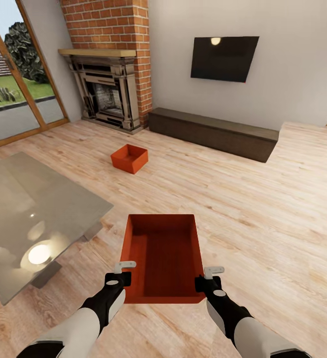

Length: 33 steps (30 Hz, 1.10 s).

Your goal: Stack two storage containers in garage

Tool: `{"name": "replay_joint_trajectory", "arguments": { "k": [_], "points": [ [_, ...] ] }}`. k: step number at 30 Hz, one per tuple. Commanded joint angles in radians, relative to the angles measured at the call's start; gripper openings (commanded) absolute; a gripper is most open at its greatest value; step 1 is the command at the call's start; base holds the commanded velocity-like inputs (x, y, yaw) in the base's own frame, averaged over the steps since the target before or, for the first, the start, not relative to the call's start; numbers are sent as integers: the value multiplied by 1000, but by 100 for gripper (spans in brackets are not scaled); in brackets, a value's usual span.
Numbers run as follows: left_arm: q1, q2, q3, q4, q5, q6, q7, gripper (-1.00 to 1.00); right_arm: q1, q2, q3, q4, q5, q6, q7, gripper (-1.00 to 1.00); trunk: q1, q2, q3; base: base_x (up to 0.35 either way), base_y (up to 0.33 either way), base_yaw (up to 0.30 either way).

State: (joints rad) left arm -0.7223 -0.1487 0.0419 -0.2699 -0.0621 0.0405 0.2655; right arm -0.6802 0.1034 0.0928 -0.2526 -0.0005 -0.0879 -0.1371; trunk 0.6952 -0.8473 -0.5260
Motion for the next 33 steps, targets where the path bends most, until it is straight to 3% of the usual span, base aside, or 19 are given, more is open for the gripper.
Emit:
{"name": "replay_joint_trajectory", "arguments": {
  "k": [1, 33],
  "points": [
    [0, 0, 27, -2, -18, 6, 18, -100, -1, -1, -13, -1, 4, -3, -9, -100, 0, -1, 1, 0, 0, -16],
    [0, 0, 26, 1, -18, 6, 18, -100, -1, -1, -12, -1, 4, -3, -7, -100, 0, -1, 49, 0, 0, -1]
  ]
}}
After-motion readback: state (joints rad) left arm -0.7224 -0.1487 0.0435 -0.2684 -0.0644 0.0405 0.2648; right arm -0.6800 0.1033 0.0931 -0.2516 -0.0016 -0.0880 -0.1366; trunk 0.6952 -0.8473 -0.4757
